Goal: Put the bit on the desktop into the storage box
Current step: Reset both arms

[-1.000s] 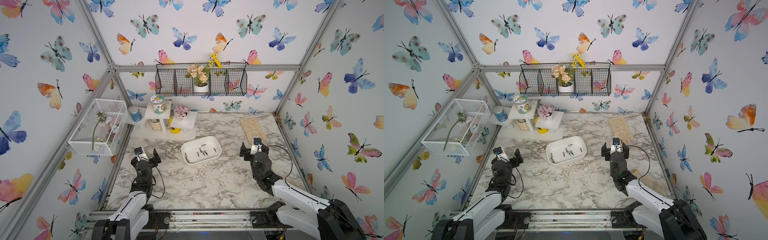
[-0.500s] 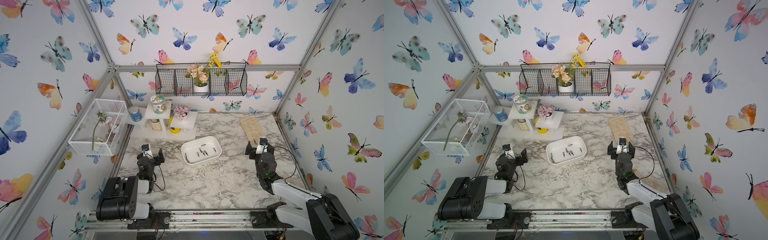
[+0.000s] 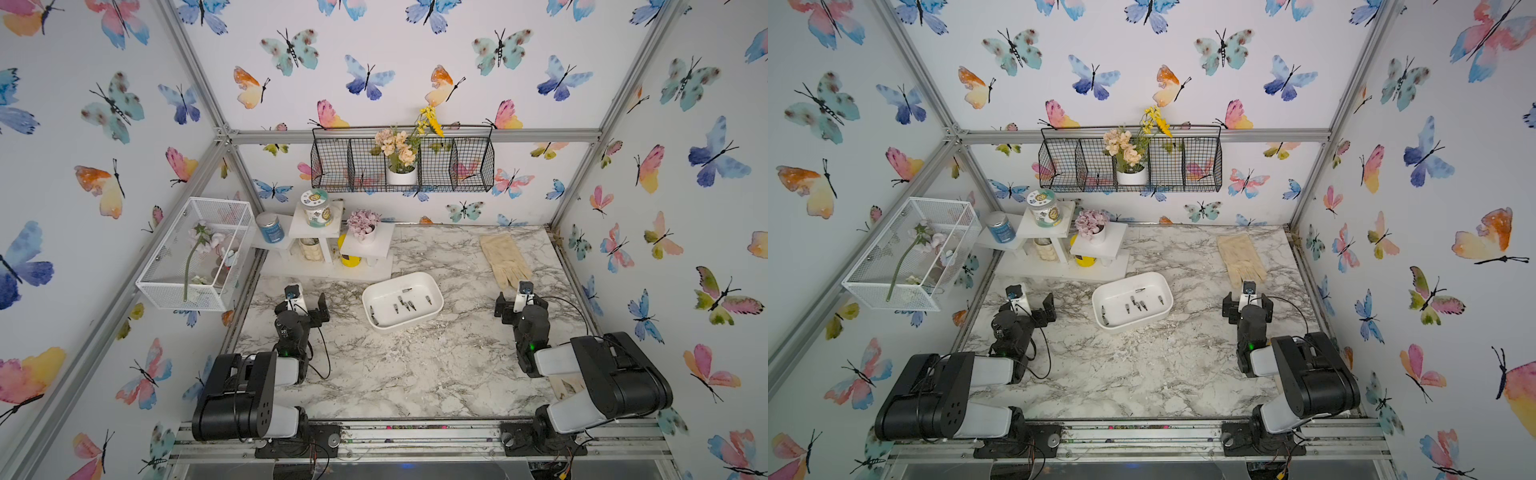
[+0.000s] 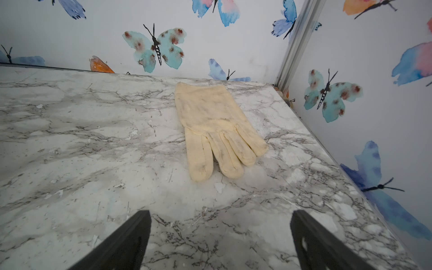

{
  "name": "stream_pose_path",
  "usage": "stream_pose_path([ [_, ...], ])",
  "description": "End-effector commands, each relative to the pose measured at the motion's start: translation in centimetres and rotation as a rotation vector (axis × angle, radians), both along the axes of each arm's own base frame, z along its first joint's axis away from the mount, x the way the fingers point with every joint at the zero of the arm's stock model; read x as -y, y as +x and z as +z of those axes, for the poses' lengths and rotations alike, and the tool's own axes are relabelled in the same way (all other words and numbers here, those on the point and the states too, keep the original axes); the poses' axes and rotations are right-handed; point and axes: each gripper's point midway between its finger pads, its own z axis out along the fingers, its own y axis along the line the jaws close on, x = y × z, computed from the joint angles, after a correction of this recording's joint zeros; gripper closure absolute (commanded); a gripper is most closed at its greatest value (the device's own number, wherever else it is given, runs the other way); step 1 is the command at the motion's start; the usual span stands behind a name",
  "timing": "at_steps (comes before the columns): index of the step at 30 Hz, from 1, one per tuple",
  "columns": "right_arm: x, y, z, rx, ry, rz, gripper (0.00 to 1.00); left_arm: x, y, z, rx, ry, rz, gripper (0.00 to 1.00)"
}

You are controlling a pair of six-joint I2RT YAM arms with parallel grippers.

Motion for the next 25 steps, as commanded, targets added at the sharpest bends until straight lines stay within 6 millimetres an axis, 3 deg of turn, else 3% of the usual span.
stream_pose_path([
  [1, 0.3, 0.44, 2.44, 0.137, 0.033, -0.013, 0.01, 0.55, 0.07, 0.53, 0.016, 0.006, -0.029, 0.01],
  [4, 0.31, 0.7, 1.53, 0.071, 0.043, -0.019, 0.01, 0.57, 0.09, 0.56, 0.016, 0.005, -0.03, 0.01],
  [25, 0.4, 0.83, 1.67, 0.081, 0.044, -0.019, 0.01, 0.7, 0.2, 0.46, 0.01, 0.012, -0.033, 0.01],
])
